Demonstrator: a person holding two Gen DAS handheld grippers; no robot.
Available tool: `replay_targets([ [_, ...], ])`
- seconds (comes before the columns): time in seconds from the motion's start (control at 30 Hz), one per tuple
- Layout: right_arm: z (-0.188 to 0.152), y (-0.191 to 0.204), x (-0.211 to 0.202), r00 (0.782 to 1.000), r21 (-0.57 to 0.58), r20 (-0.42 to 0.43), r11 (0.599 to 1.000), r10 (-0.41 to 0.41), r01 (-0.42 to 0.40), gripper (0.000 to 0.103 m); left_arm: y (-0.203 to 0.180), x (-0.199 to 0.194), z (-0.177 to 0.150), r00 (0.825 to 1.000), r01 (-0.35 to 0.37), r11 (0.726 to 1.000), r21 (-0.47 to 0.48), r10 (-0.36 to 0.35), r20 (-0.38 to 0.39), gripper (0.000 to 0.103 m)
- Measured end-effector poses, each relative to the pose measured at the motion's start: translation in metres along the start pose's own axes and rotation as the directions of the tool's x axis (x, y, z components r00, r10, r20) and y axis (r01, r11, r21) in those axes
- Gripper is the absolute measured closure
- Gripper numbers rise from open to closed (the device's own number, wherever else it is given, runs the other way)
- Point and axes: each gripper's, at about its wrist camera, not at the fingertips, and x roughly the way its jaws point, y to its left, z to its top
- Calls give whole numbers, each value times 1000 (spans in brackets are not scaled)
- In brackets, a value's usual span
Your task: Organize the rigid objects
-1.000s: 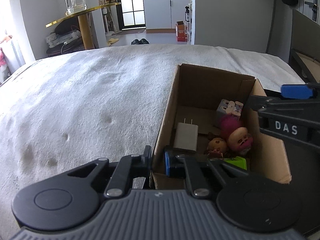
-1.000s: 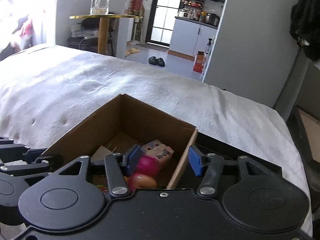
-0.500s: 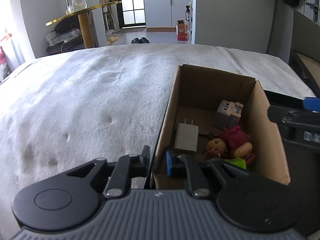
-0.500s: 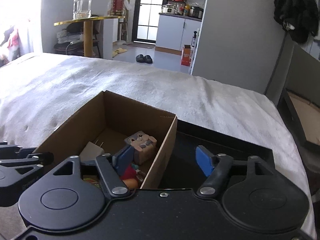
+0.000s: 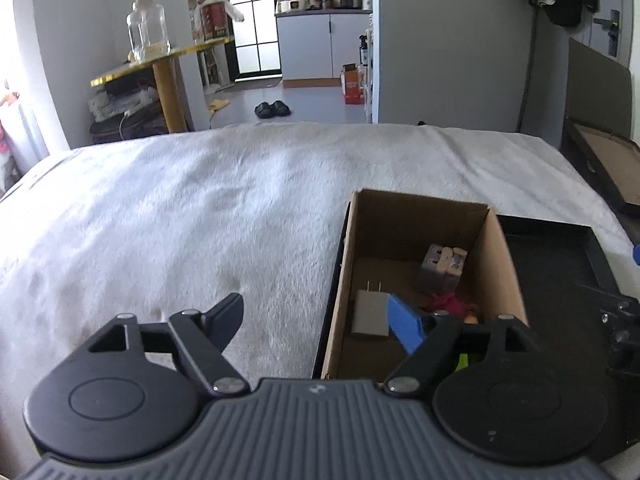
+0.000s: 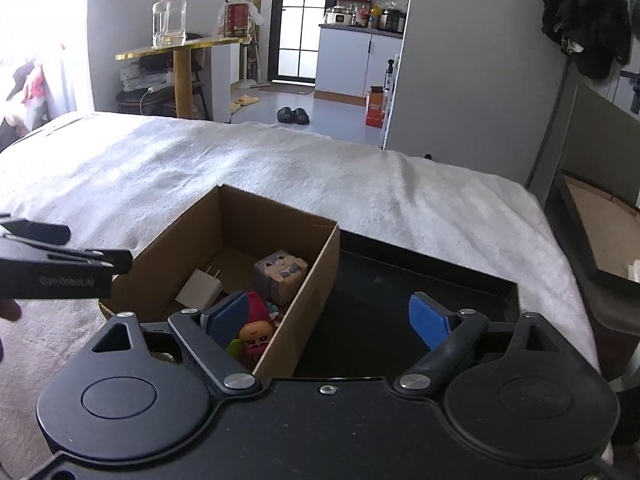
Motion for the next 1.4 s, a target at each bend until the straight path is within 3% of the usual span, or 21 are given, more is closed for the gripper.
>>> replay_targets([
  [0.23, 2, -19, -27, 1000, 57, 10, 998, 4, -5, 7, 3, -27, 7, 1000, 21, 1000, 10, -21, 11, 23],
  [0.73, -3, -65, -79, 1000, 206, 23, 978, 15, -19, 5, 21, -86, 22, 993, 101, 994, 42, -103, 53, 18],
  [1.13, -7, -80, -121, 998, 245, 63, 969, 5, -20, 0, 31, -127, 26, 981, 174, 983, 64, -178, 70, 16],
  [1.3, -8, -85, -135, 997, 258, 79, 965, 23, -43, 0, 34, -142, 25, 981, 170, 983, 74, -176, 81, 15],
  [1.4, -8, -88, -140, 997, 274, 74, 960, 31, -50, 0, 39, -146, 27, 979, 187, 981, 42, -190, 69, 15],
])
